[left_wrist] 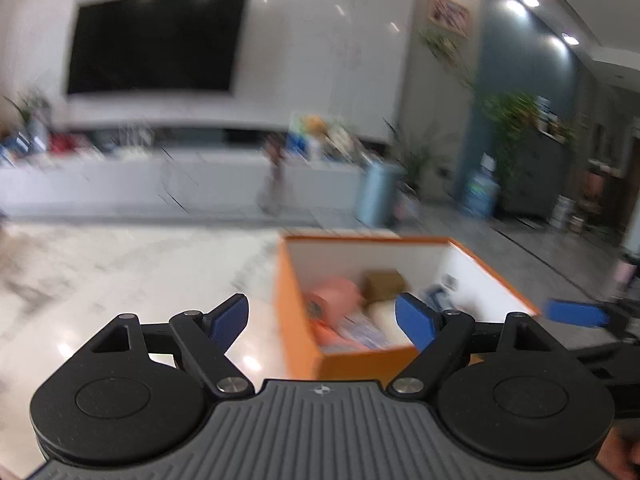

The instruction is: Organize rigid objects

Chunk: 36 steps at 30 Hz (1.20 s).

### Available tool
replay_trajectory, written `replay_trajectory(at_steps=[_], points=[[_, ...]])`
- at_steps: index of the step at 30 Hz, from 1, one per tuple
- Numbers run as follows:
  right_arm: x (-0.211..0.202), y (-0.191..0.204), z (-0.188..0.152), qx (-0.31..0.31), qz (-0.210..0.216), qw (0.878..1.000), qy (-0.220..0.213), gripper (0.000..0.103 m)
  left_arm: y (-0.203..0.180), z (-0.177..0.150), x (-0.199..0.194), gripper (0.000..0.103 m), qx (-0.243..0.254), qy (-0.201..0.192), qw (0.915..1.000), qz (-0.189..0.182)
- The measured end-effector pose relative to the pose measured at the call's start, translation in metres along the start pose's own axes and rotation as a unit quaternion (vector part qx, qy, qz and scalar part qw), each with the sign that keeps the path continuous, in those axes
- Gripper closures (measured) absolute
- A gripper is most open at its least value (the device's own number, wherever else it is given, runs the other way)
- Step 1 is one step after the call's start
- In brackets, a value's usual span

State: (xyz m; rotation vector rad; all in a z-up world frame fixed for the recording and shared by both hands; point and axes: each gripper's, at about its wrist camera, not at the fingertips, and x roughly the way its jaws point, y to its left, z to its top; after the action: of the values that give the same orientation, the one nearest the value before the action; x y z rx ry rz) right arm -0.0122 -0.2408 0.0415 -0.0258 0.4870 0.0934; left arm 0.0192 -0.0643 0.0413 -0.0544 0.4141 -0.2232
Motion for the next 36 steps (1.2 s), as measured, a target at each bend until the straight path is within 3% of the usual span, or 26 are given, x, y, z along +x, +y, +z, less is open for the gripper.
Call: replay_trajectory(at_steps=[3,6,11,15,22,36], points=[[-0.002,-0.002,-0.008,0.012,-0.011,1.0,-0.002,0.004,-0.007,-0.01,-0.007,0.002,0.032,-0.022,0.9984,0.041],[-0.003,-0.007,-0.011,0.025,-0.024,0.999,-0.005,0.002,-0.002,-0.017,-0.011,0.0,0.009,-0.024,0.9989,0.038],[-0.001,-0.007,-0.016,0.026,-0.04,0.999,-0.007,0.002,0.0,-0.023,-0.004,0.0,0.007,0.027,0.9973,0.069],[0.001,-0.005,-0.019,0.018,-0.043,0.999,-0.006,0.002,-0.001,-0.026,-0.011,0.0,0.016,0.024,0.9969,0.073],[0.003,-0.005,-0.021,0.017,-0.039,0.999,0.002,0.002,-0.003,-0.038,-0.009,0.0,0.02,0.054,0.9956,0.074],[-0.001,-0.004,-0.022,0.015,-0.038,0.999,-0.002,0.002,-0.004,-0.038,-0.012,0.0,0.025,0.059,0.995,0.077]])
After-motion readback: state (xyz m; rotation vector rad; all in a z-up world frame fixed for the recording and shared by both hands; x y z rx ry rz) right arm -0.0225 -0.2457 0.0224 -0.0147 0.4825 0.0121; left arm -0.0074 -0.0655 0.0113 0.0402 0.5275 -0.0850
